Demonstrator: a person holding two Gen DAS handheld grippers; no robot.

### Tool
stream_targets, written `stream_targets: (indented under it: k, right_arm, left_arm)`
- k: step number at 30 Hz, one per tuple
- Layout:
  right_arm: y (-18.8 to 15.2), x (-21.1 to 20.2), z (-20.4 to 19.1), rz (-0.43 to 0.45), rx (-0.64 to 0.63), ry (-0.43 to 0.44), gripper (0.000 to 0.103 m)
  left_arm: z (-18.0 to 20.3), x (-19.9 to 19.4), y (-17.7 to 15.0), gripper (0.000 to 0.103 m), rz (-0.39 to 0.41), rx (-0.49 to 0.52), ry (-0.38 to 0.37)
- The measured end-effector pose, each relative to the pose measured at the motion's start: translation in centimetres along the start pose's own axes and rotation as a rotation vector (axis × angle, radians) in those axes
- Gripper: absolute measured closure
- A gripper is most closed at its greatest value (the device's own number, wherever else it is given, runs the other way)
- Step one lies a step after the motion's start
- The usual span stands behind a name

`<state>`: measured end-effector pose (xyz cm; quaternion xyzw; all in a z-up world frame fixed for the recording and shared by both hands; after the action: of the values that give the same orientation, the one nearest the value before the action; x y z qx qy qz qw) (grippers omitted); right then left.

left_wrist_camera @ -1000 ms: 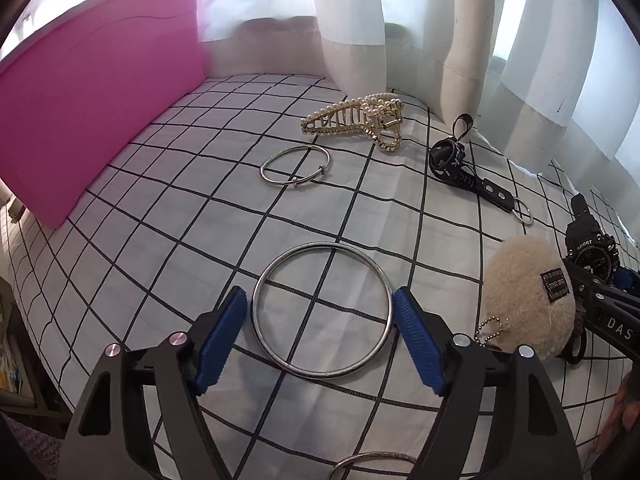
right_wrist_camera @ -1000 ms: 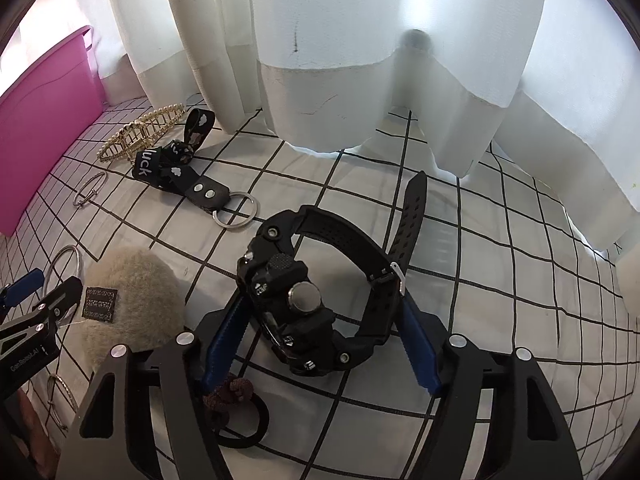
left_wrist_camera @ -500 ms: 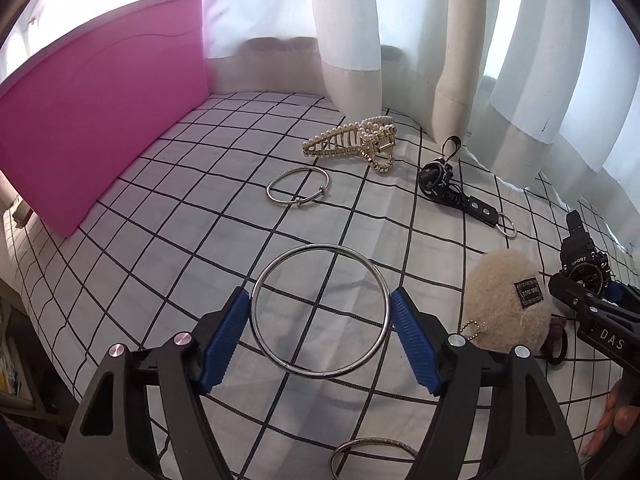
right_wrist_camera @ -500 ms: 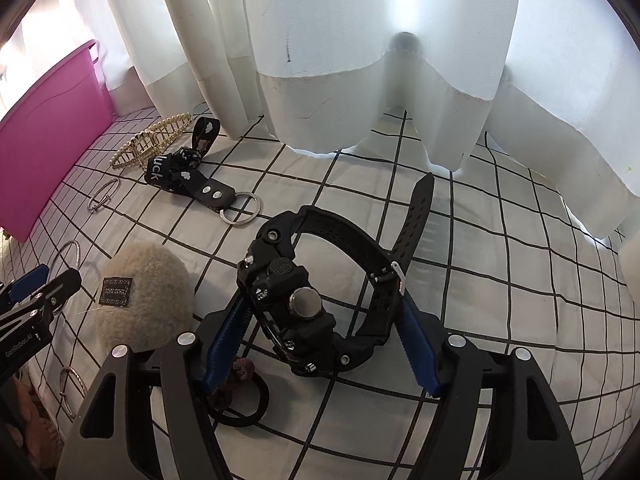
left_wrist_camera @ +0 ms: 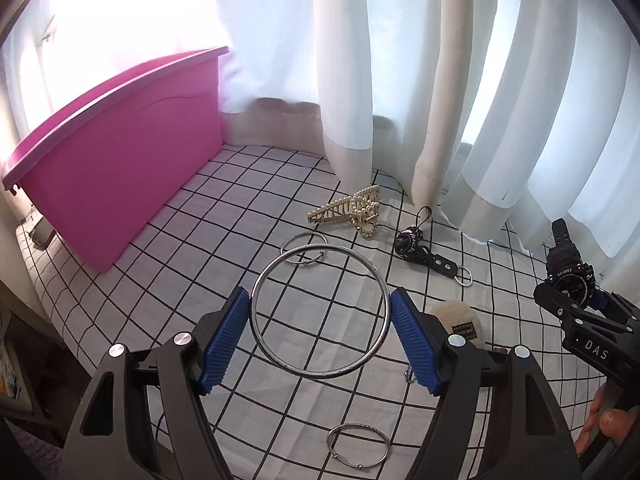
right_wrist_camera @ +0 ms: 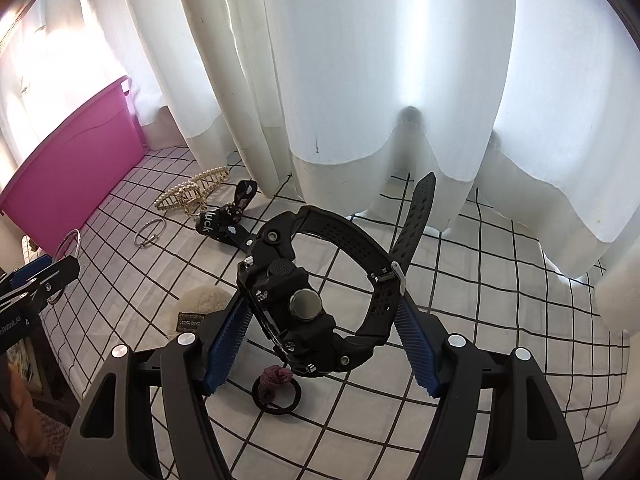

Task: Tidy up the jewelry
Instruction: 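Carry the ring with the left tool to the tub while the right tool carries the watch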

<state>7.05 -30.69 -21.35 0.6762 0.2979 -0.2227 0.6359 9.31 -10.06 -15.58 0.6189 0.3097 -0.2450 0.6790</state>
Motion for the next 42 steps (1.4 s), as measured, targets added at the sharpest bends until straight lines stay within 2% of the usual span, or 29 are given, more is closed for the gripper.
stream_targets:
  k: [5,12,17,24,33,38,42]
  right_arm:
    - [3.4,-2.6,-3.2,0.057,-0.054,0.052,0.035]
    - [8.9,-4.4,-10.0,0.126,-0.131,0.14,0.035]
    - [12.7,-4.3,-16.0,0.169,-0.172,0.199,0.035]
    - [16.9,-2.5,-26.2,0.187,-0.239,0.281,0.039]
    - [23.0,0.8,-38.9,0.192,-0.297,0.388,0.04]
    - [24.5,4.4,-43.5,0.133,-0.316,0.414,0.04]
    - [24.3,7.4,-46.3,0.066,-0.352,0.417,0.04]
  left_arm:
    - [-1.4,-3.2,2.6,0.033,0.058,-0.022,0.008]
    - [-5.3,-6.5,7.2,0.033,0.14,-0.05,0.037]
    - [-9.9,-8.1,10.4,0.033,0.195,-0.085,0.049]
    - [-18.4,-8.5,14.4,0.033,0.231,-0.112,0.093]
    - [-27.3,-6.3,18.5,0.033,0.221,-0.142,0.119]
    - [-31.7,-4.3,19.7,0.033,0.187,-0.182,0.137]
    - [-34.1,-1.8,19.5,0.033,0.122,-0.203,0.142]
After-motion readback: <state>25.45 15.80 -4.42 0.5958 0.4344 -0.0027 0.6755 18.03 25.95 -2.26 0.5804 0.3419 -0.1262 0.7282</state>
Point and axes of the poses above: each gripper's, at about its wrist camera, not at the fingertips, and x roughly the way its jaws point, z to its right, y to its top, the point moved 10 cm from there along x, roughly the way its jaws point, and after that the axes turned 1 degree about z, right-handed, at the moved point
